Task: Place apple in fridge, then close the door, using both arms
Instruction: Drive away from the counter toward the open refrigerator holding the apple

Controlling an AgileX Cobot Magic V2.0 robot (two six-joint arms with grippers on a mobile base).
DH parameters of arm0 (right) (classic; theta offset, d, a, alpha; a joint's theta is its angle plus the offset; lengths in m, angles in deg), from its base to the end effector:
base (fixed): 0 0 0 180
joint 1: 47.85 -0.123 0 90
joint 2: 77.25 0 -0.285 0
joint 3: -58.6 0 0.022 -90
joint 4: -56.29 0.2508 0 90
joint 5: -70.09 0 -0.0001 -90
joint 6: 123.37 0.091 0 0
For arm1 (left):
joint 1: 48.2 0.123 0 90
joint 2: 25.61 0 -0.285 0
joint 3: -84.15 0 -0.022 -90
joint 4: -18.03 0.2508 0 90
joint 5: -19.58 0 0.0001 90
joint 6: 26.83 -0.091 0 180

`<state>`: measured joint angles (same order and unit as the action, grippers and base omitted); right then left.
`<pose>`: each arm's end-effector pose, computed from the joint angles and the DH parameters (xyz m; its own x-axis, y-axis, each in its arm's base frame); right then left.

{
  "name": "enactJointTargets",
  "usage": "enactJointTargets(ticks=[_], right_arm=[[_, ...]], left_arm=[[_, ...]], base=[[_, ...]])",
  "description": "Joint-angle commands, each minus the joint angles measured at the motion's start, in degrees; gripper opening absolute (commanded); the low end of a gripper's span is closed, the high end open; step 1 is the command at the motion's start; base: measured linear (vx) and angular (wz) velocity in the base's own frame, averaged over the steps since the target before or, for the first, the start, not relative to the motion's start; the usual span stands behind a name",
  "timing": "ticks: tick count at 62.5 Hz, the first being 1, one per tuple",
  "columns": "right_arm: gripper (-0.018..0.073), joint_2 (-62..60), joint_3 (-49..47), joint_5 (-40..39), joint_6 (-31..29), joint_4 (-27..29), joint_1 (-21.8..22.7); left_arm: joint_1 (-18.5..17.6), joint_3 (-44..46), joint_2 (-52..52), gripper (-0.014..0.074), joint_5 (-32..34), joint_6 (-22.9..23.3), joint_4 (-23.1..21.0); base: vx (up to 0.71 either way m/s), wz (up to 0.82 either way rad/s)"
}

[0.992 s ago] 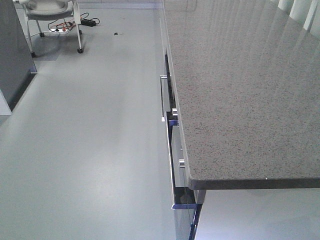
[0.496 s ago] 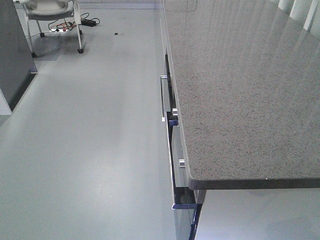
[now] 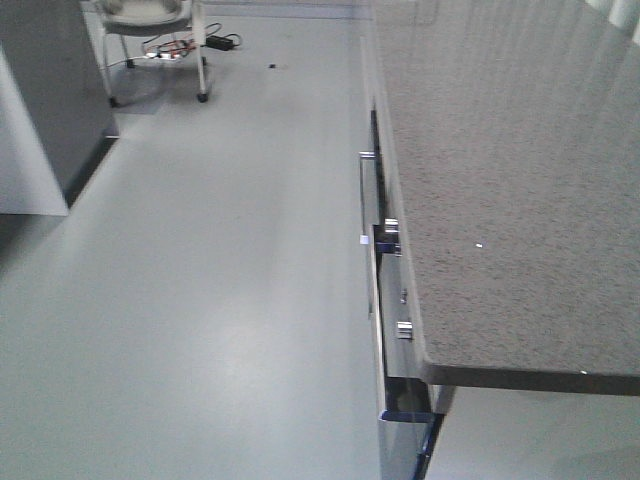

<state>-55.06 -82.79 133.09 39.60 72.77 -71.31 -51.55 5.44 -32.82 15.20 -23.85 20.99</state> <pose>0.0076 0.0284 0.3244 -0.3960 -0.3437 -0.8515 -0.6533 0.7571 -0.0018 0.0568 -0.0030 0.1980 -0.0052 -0.0002 -1.0000 0.0545 0.9985 -0.0005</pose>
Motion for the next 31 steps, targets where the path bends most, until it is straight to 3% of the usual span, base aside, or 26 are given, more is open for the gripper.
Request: enactJointTargets(ticks=[1, 31], right_arm=[[0.0356, 0.74, -1.54, -3.84, -0.29, 1.01, -0.08], [0.0356, 0.74, -1.54, -3.84, -0.29, 1.01, -0.08]], left_arm=[[-0.01, -1.20, 0.93, -0.0006, 4.02, 0.45, -0.09], [-0.01, -1.20, 0.93, -0.0006, 4.02, 0.45, -0.09]], base=[[-0.01, 0.31], [-0.01, 0.43]])
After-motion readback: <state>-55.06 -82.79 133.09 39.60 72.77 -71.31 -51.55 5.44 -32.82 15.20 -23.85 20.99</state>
